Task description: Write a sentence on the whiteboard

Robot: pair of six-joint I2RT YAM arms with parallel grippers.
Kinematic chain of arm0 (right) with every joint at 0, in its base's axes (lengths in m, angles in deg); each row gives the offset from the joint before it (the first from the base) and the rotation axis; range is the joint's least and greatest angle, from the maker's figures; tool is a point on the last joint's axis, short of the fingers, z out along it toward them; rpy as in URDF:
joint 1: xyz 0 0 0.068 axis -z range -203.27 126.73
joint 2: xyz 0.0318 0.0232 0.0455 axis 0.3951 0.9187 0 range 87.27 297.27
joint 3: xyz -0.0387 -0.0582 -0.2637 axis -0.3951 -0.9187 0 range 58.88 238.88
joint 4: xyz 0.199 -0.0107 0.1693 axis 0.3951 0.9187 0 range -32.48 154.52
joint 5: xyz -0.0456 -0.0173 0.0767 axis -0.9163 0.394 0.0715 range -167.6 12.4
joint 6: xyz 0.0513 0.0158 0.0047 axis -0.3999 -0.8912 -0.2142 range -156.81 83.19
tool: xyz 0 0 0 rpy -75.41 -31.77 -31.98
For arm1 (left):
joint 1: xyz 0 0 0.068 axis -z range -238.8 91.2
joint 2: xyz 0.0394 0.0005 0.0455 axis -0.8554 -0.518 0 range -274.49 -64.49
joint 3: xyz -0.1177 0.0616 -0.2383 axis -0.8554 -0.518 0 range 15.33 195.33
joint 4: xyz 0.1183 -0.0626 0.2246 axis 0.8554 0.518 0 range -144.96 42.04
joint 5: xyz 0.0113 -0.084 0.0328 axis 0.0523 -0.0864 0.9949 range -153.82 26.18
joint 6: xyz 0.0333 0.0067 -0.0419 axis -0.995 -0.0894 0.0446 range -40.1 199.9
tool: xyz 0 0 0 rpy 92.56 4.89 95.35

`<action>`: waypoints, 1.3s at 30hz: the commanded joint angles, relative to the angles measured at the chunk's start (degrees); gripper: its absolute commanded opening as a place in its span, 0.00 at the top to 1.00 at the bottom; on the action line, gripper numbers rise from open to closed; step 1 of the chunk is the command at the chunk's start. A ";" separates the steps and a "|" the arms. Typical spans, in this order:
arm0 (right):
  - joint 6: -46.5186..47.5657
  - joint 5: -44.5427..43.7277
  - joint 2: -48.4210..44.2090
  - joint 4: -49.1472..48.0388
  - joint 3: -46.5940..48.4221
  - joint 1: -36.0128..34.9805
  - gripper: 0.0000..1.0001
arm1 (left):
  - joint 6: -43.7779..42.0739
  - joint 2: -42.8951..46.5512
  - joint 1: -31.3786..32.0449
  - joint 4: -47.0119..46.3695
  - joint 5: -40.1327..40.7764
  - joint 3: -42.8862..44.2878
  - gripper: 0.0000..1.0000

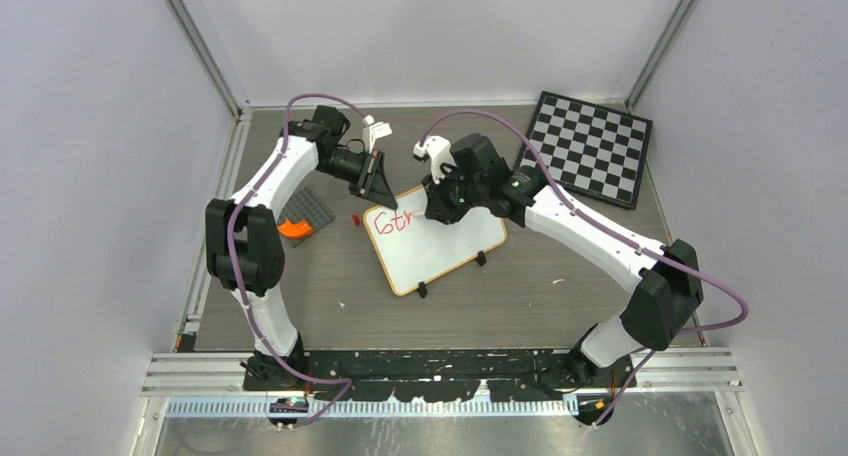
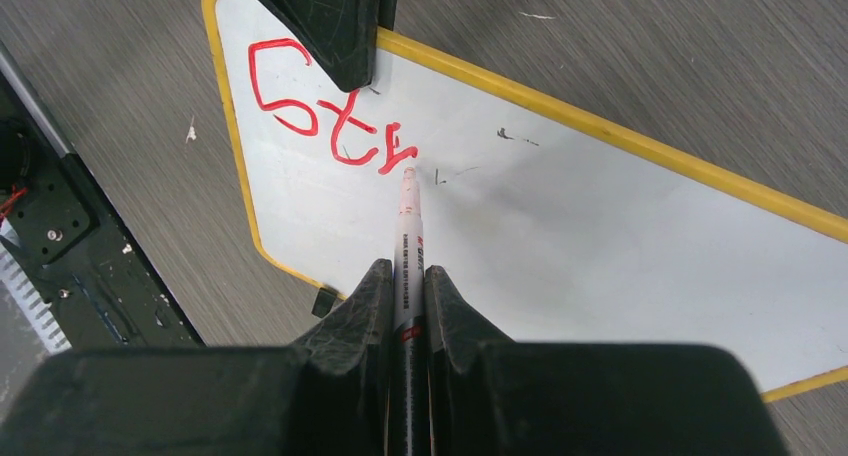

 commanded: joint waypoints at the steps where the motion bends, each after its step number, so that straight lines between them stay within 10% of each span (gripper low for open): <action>1: 0.64 0.18 -3.52 -0.10 1.93 0.14 1.00 | -0.36 0.15 0.32 1.27 0.44 1.53 1.00; 39: 2.59 -3.77 -1.12 -0.08 -1.08 -0.54 1.00 | -0.95 0.11 0.32 1.62 0.27 1.33 1.00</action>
